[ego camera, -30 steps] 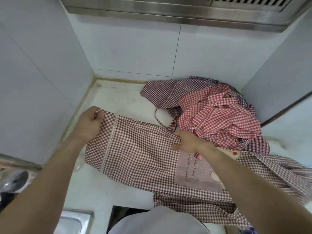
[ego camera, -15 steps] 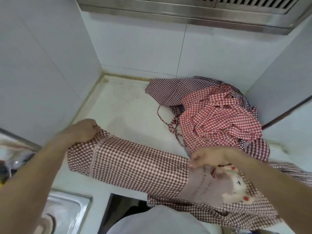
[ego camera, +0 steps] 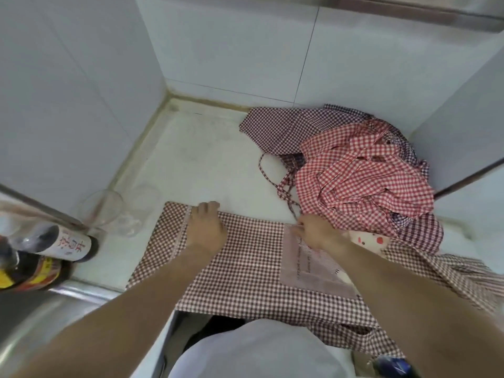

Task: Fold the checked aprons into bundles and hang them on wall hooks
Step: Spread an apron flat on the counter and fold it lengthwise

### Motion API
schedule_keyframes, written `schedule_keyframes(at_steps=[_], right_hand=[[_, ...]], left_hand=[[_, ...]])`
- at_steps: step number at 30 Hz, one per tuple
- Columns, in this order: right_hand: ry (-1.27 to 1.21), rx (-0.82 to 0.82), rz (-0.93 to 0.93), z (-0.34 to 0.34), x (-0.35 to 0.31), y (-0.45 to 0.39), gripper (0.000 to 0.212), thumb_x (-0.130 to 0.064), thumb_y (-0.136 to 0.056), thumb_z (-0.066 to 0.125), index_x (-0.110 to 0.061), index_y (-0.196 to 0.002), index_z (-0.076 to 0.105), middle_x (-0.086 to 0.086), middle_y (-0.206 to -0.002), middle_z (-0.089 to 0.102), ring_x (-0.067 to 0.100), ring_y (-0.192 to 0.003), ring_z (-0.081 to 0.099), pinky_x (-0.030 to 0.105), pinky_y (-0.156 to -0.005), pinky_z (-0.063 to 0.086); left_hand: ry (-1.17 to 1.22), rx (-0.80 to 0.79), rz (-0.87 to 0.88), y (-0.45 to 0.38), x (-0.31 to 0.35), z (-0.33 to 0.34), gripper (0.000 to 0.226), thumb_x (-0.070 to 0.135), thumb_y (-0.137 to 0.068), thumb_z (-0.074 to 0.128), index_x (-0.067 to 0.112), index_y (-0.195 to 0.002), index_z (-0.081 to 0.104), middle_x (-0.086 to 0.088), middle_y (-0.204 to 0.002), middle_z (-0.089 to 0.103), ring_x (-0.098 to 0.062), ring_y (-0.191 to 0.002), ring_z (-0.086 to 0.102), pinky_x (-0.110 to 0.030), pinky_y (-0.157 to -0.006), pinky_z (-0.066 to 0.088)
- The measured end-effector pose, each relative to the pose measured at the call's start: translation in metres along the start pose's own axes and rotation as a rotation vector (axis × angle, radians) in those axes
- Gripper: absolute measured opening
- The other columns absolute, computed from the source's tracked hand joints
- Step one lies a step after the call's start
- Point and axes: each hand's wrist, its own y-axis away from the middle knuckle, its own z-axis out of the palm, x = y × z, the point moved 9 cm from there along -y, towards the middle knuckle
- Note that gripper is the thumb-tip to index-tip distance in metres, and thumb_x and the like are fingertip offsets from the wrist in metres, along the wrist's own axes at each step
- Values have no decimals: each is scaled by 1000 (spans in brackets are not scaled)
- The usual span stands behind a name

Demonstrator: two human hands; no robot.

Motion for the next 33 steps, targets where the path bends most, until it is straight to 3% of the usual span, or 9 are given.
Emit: schedule_keyframes(at_steps=[4,8,13,17,19,22,26,30,33], right_hand=[[8,54,33,5,2,-1,34,-46,-99,51,-17,-109,64,3,-104,67,22,-93,63,41,-90,52],[-44,154,15,1,2,6,36,-45,-98,54,-11,-102,65,5,-96,67,24,-88,63,33,-78,49],[-72,210,-47,-10,20,28,37,-48,-94,60,-11,-95,64,-1,-87,65,19,-77,59,32,-69,43],[7,306,-89,-37,52,49,26,-39,-92,67,-18,-108,65,-1,-109,52,20,-105,51,42,-97,39],[-7,338,-62,-47,73,60,39,-37,-88,72,-19,-119,60,2,-121,44,22,-117,45,45,-103,41],[45,194,108,-41,115,71,58,-57,-88,63,-16,-128,55,4,-125,54,25,-120,51,42,-102,44],[-43,-6,235,-21,136,78,65,-73,-80,59,-18,-115,61,-3,-105,62,24,-111,60,36,-94,46],[56,-17,156,-27,115,72,74,-66,-83,62,-22,-140,47,1,-140,45,32,-138,36,49,-112,28],[-48,-88,171,-27,106,62,70,-71,-85,56,-13,-124,58,1,-120,59,27,-117,58,38,-97,45]], left_hand=[[-75,-388,149,34,49,77,67,39,-97,48,24,-155,17,-16,-160,10,-37,-147,11,-55,-120,16],[-240,-571,108,44,38,117,72,63,-99,28,40,-156,-9,-17,-161,-23,-42,-148,-19,-63,-119,-4],[-280,-557,102,40,30,120,73,63,-98,31,42,-155,-10,-16,-161,-23,-40,-148,-20,-60,-119,-7],[-302,-550,89,41,31,120,73,62,-98,33,42,-155,-8,-16,-162,-21,-41,-148,-18,-61,-119,-5],[-310,-562,74,39,35,119,72,60,-98,35,41,-155,-6,-17,-162,-19,-42,-148,-17,-62,-119,-5],[-297,-583,45,36,41,119,73,55,-98,43,39,-155,0,-18,-162,-18,-43,-147,-17,-63,-118,-4],[-275,-594,11,35,42,121,74,53,-97,49,38,-155,5,-18,-161,-18,-44,-147,-18,-64,-117,-3],[-262,-593,4,36,44,120,74,51,-97,50,38,-154,6,-18,-161,-18,-44,-147,-18,-64,-117,-3],[-243,-592,-4,34,45,120,74,49,-96,53,38,-154,8,-17,-161,-18,-44,-147,-19,-65,-117,-3]])
